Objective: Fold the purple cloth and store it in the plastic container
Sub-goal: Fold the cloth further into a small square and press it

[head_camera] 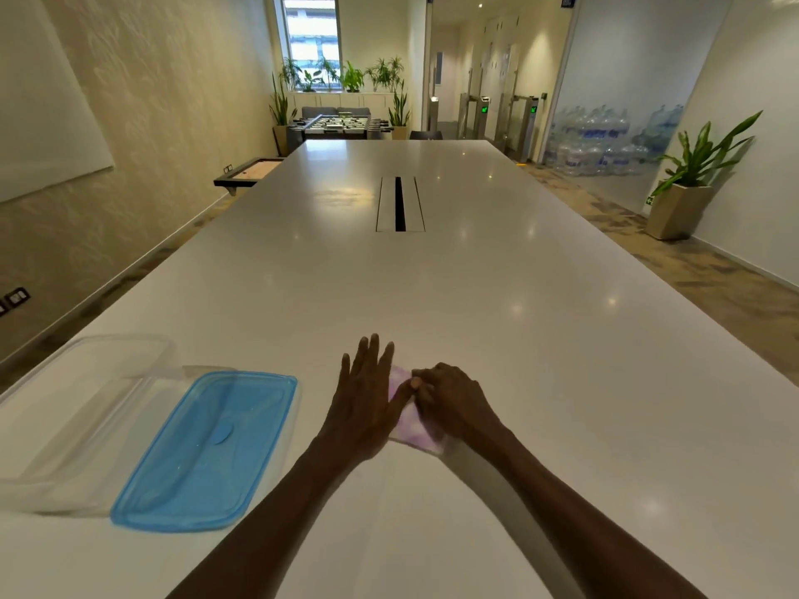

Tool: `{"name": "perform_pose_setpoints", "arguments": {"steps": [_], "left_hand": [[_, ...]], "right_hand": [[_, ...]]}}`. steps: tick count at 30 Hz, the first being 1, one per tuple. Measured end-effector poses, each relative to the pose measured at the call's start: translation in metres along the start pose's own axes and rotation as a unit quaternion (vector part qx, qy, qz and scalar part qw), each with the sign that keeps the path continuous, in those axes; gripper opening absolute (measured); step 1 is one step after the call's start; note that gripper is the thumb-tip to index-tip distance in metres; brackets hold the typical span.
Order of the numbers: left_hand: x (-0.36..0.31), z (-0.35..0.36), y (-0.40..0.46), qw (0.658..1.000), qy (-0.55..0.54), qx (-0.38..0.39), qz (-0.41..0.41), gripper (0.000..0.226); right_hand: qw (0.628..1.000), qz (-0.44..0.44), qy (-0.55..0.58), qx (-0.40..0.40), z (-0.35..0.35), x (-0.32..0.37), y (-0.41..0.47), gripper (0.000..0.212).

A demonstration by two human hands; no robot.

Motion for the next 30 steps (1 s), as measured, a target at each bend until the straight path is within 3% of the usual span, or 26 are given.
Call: {"name": "perform_pose_setpoints", "arguments": {"steps": [3, 7, 11, 18, 20, 30], "left_hand": [[-0.001, -0.009, -0.006, 0.996, -0.039, -0.043, -0.068, 0.084], [0.0, -0.012, -0.019, 0.973, -0.119, -0.065, -0.189, 0.072], [-0.001, -0.016, -0.023, 0.955, -0.156, -0.071, -0.241, 0.063], [-0.005, -0.028, -0.015, 0.955, -0.155, -0.068, -0.243, 0.06], [-0.008, -0.027, -0.015, 0.961, -0.145, -0.062, -0.229, 0.064], [-0.014, -0.017, -0.026, 0.974, -0.053, -0.054, -0.214, 0.059]], "right_hand": [[0.998, 0.055, 0.025, -0.036, -0.006, -0.008, -0.008, 0.025], [0.992, 0.107, 0.023, -0.061, -0.004, -0.011, -0.02, 0.039], [0.989, 0.135, 0.032, -0.057, -0.009, -0.014, -0.025, 0.04], [0.97, 0.18, 0.154, -0.054, -0.021, -0.023, -0.017, 0.033], [0.965, 0.185, 0.178, -0.051, -0.018, -0.023, -0.015, 0.041], [0.983, 0.149, 0.074, -0.083, 0.006, -0.017, -0.012, 0.033]]}}
Point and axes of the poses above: each hand's wrist, its own y-axis towards the middle knuckle, its own z-axis out of the palm, x = y × z, the point moved 2 cm from there along y, towards the middle knuckle, and after that the axes turned 1 degree about -y, right-handed, at the moved point
